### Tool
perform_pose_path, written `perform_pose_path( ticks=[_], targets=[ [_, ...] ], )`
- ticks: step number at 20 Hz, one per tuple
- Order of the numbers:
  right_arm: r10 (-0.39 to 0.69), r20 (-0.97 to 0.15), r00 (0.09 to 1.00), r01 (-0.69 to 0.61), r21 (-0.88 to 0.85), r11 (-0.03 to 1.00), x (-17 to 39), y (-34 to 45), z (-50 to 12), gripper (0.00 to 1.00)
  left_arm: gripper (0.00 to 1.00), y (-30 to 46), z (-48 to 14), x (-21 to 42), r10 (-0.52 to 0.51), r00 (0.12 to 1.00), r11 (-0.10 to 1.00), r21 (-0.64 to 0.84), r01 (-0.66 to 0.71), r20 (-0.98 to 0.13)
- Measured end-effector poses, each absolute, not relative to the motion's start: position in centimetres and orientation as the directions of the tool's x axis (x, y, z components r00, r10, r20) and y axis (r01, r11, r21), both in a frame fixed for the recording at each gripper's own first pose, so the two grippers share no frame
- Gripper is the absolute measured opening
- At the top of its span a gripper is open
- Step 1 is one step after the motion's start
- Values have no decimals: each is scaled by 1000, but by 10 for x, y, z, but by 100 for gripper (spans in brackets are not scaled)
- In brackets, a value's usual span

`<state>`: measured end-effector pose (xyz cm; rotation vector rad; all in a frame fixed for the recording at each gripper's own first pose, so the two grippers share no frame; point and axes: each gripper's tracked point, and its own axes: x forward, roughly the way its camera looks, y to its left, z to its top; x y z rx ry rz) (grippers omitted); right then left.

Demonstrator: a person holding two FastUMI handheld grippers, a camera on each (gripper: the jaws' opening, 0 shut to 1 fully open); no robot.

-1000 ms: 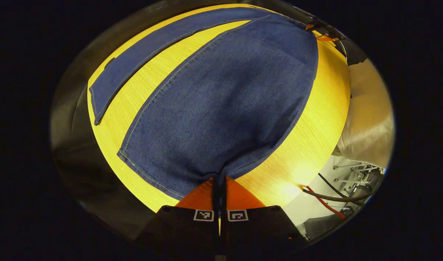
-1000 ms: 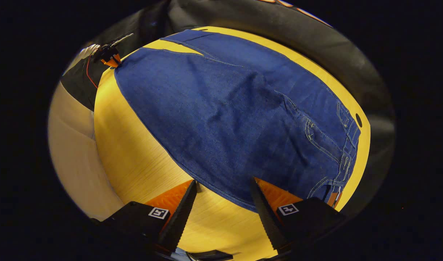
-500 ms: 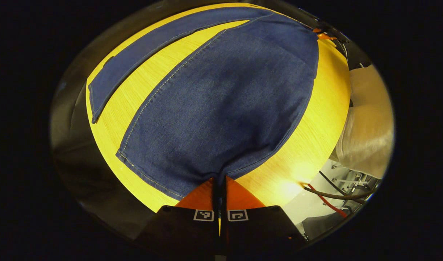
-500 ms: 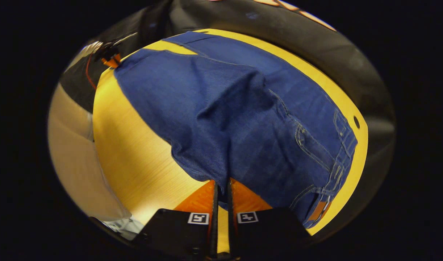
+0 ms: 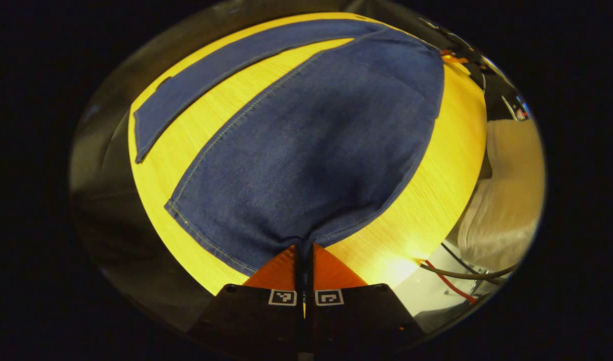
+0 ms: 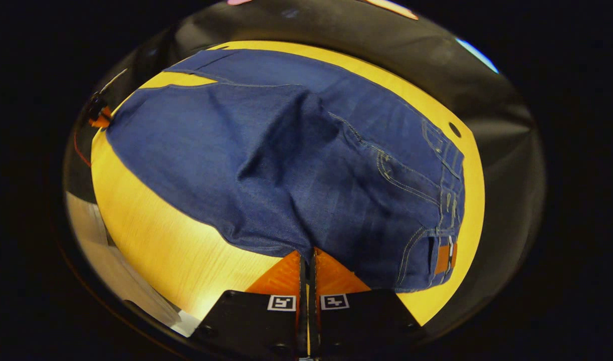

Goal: Grasp the waist and the cuffs of the jeans and fold them to make the two legs overlap; first hold the waist and fold one-third of the jeans toward the cuffs, then hold the cuffs and fold the remaining one-third in the same direction to finish folding.

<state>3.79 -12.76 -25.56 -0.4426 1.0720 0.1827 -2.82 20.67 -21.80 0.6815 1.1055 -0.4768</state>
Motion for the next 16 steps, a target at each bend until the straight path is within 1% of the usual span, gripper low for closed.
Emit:
perform_pose_path(
  ticks=[1,5,6,8,9,11,12,13,16],
  targets=[
    [-81,-868,490,-336,-274,901,40,-128,-252,4,0,206,-215,-26,-31,425,731,270,626,-905],
    [-98,-814,572,-269,-299,916,50,-130,-227,4,0,210,-199,-19,-93,520,810,239,535,-849],
    [-101,-802,589,-247,-298,922,53,-130,-220,1,0,206,-193,-15,-104,552,830,234,506,-828],
    [-115,-760,639,-224,-328,918,64,-133,-201,5,0,202,-171,-2,-126,623,859,229,458,-772],
    [-120,-742,659,-222,-344,912,71,-133,-192,3,0,204,-158,4,-117,657,869,243,430,-745],
    [-126,-710,693,-217,-371,903,79,-130,-175,3,0,207,-131,15,-94,720,883,276,379,-687],
    [-127,-690,712,-212,-384,899,87,-130,-166,0,0,205,-121,25,-80,742,886,295,359,-665],
    [-133,-669,731,-197,-393,898,97,-130,-155,3,0,207,-113,35,-67,758,887,310,344,-649],
    [-129,-620,774,-141,-367,920,134,-128,-131,2,0,209,-100,75,-8,796,879,375,294,-605]
  ],
)
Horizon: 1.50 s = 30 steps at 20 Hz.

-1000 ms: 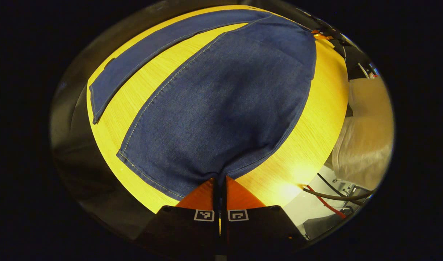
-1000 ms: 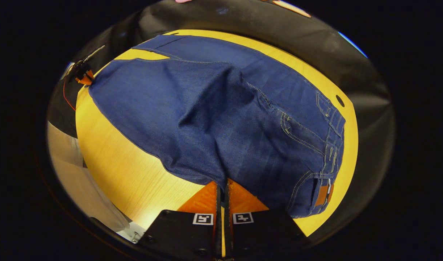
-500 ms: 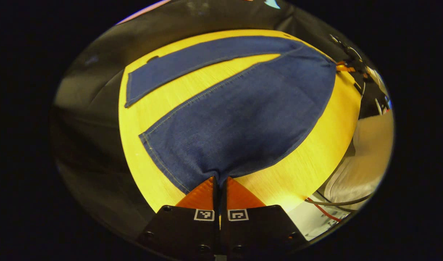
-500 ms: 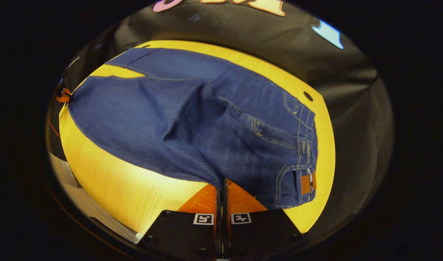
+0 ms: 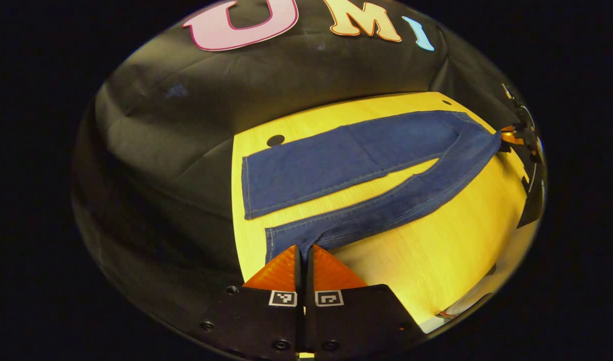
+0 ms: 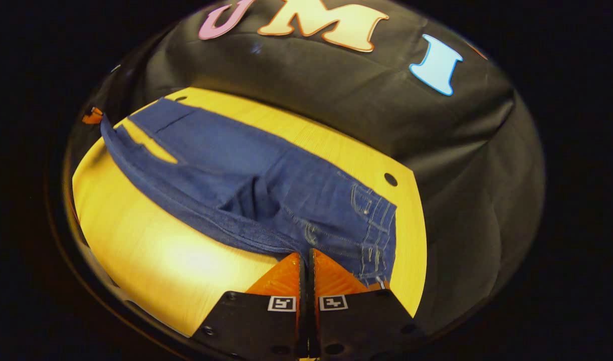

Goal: Grasp the waist and the cuffs of the jeans and fold them to make the two legs overlap; first hold the waist and fold one-third of the jeans toward the cuffs, then hold the cuffs and fold the remaining one-third in the same direction to finish folding.

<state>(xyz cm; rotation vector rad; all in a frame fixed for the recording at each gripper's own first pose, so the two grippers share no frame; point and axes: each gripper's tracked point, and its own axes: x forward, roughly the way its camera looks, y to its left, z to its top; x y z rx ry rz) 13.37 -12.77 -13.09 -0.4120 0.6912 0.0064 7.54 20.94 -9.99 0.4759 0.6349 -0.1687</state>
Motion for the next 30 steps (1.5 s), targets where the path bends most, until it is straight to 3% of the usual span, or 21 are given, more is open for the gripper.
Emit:
perform_pose_path(
  ticks=[9,14,17,19,22,25,26,28,29,30],
  targets=[
    [-144,-507,850,-54,-355,933,286,-135,-102,2,0,193,-64,223,87,902,943,327,63,-423],
    [-137,-481,866,-53,-360,932,358,-129,-134,2,0,199,-57,299,147,936,932,362,-22,-320],
    [-141,-512,847,-22,-300,954,382,-131,-167,2,0,199,-59,338,173,953,935,347,-79,-249],
    [-144,-536,832,-13,-278,961,387,-134,-190,2,0,201,-78,355,186,946,937,337,-90,-264],
    [-144,-539,830,-36,-311,950,385,-139,-187,1,0,201,-90,358,228,940,925,357,-129,-253],
    [-127,-541,832,-39,-285,958,383,-133,-187,5,2,192,-88,359,192,955,958,255,-133,-224],
    [-117,-543,831,-34,-259,965,384,-139,-190,5,18,184,-87,359,176,956,967,221,-124,-234],
    [-98,-551,829,-14,-196,981,379,-142,-187,14,73,176,-96,360,182,951,973,186,-137,-251],
    [-84,-554,828,-5,-157,988,375,-141,-181,35,100,176,-92,351,196,948,972,176,-155,-249],
    [-71,-546,835,7,-119,993,370,-143,-175,57,95,174,-87,345,198,950,974,160,-163,-239]
  ],
)
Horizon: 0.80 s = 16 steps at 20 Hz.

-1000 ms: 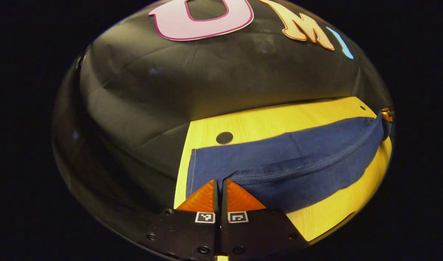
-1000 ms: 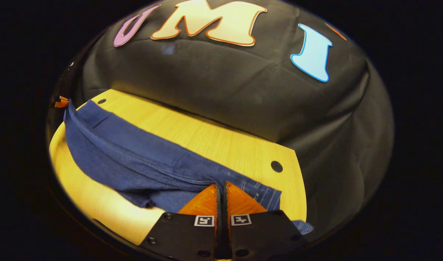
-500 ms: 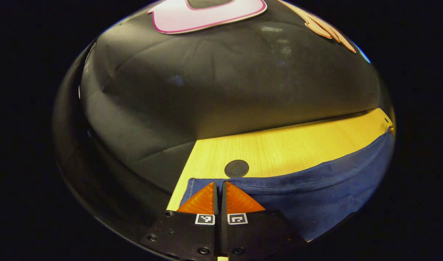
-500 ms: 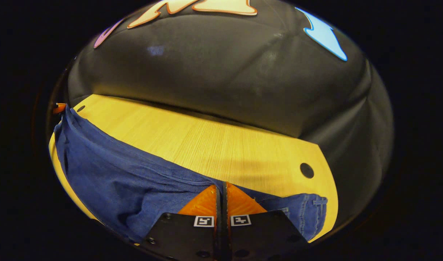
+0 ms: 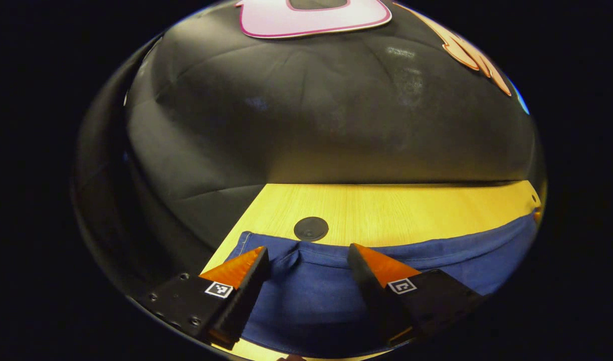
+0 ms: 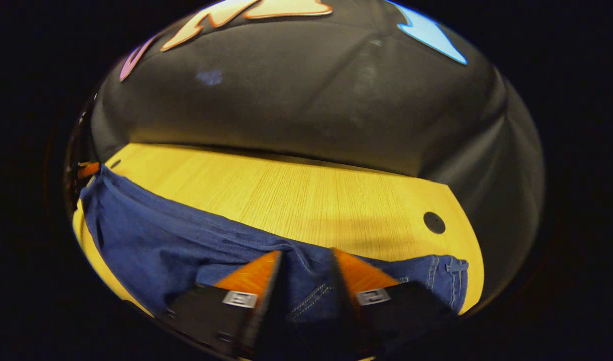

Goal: Grasp the waist and the cuffs of the jeans and fold them to make the two legs overlap; first hold the waist and fold one-third of the jeans toward the cuffs, then hold the cuffs and fold the remaining one-third in the same direction to finish folding.

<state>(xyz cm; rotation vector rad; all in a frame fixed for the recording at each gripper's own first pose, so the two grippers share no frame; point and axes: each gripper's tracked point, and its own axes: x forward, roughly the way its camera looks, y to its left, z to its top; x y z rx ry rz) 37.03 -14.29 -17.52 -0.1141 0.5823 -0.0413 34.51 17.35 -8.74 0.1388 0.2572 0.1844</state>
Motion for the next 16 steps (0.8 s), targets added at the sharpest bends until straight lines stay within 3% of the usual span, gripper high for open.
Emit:
perform_pose_path(
  ticks=[2,11,16],
  targets=[
    [-55,-524,850,43,-35,998,356,-150,-159,100,96,163,-75,329,177,961,980,125,-153,-213],
    [-313,-532,787,293,-125,948,251,-316,-151,100,96,132,-84,264,125,968,989,107,-104,-216],
    [-304,-585,752,323,-74,943,242,-337,-185,100,96,131,-83,257,118,971,991,94,-100,-207]
  ],
)
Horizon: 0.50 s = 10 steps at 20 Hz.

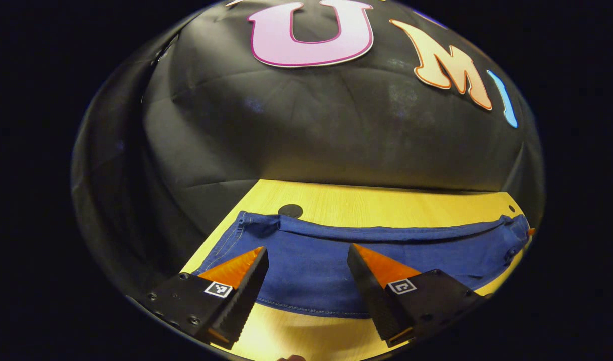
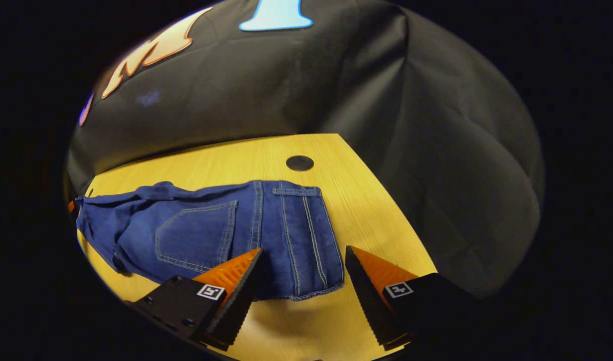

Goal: Grasp the waist and the cuffs of the jeans and fold them to make the two legs overlap; first hold the waist and fold one-third of the jeans toward the cuffs, then hold the cuffs and fold the remaining one-third in the same direction to finish folding.

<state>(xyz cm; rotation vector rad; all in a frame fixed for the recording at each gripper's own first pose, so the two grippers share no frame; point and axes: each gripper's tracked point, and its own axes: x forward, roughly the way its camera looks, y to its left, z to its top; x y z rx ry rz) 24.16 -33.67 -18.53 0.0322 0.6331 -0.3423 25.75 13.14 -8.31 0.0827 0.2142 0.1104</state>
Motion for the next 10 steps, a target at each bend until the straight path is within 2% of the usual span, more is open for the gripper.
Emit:
perform_pose_path(
  ticks=[4,7,8,10],
  targets=[
    [-280,-575,769,324,-26,946,238,-335,-189,100,96,130,-84,258,108,973,991,95,-90,-206],
    [-236,-582,778,350,91,932,239,-331,-198,98,96,128,-82,257,95,975,995,60,-85,-200],
    [-241,-566,789,358,103,928,240,-332,-198,91,96,129,-83,256,98,974,995,55,-89,-202],
    [-225,-568,792,340,104,935,240,-327,-202,84,96,132,-84,254,105,973,994,51,-96,-205]
  ],
)
